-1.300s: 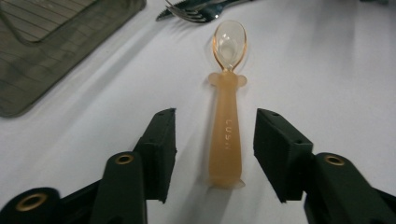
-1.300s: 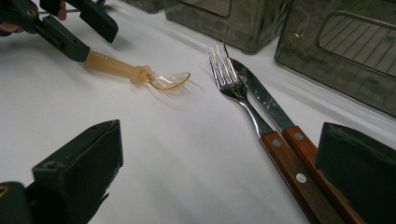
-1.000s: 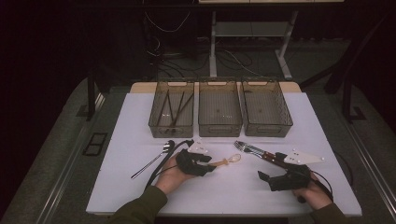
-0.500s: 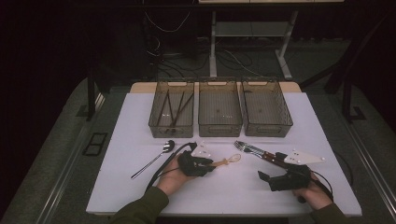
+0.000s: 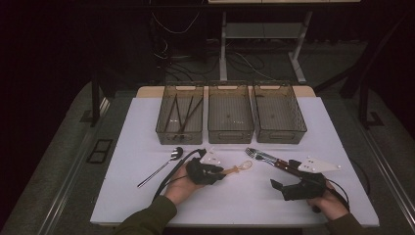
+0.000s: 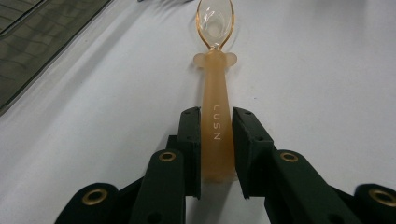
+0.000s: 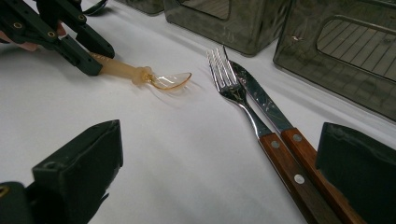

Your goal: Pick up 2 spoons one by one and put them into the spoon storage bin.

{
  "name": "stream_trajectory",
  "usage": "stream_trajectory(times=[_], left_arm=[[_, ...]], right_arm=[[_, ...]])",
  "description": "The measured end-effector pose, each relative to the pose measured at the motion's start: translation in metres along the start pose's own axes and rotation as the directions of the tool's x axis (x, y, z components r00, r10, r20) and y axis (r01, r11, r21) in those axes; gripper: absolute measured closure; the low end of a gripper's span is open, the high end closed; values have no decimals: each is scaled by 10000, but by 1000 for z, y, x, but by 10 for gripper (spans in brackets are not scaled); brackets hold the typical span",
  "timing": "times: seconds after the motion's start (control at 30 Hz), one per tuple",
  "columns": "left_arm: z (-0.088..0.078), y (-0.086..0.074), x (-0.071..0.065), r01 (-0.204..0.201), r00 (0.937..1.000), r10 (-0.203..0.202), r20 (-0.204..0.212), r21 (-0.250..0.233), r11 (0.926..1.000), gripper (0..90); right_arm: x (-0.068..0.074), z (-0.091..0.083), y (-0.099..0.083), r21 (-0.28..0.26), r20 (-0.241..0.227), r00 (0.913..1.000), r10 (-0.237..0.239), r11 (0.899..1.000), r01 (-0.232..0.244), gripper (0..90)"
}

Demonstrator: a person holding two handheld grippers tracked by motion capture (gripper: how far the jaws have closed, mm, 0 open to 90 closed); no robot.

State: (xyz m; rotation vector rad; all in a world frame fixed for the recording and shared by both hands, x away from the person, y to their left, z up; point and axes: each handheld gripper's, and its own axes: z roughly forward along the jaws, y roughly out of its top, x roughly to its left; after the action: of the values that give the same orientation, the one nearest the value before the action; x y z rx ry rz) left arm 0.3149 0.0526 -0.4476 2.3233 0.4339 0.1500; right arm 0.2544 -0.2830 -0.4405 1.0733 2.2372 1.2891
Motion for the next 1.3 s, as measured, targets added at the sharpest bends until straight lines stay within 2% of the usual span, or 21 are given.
stream_trajectory(times=[0.23, 0.27, 0.4, 0.93, 1.3], left_arm=[[-7, 0, 2, 183, 9998, -183, -14, -228, 9996, 733], [-10, 1, 3, 62, 10000, -62, -31, -237, 9997, 733], [-19, 1, 5, 441, 9990, -445, -42, -630, 9970, 734], [-43, 3, 17, 833, 9965, -836, 21, -1200, 9893, 734], [-58, 18, 29, 1020, 9947, -1031, 15, -1566, 9824, 734]], right_arm=[[0, 0, 0, -11, -7, 10000, -25, 10000, 25, 11], [1, 0, 0, -9, -10, 10000, -4, 10000, 4, 11], [0, 0, 0, -23, 3, 10000, -32, 10000, 32, 11], [1, 1, 0, 24, -23, 10000, -4, 10000, 4, 11], [4, 4, -1, 163, -142, 9998, -133, 9998, 135, 11]])
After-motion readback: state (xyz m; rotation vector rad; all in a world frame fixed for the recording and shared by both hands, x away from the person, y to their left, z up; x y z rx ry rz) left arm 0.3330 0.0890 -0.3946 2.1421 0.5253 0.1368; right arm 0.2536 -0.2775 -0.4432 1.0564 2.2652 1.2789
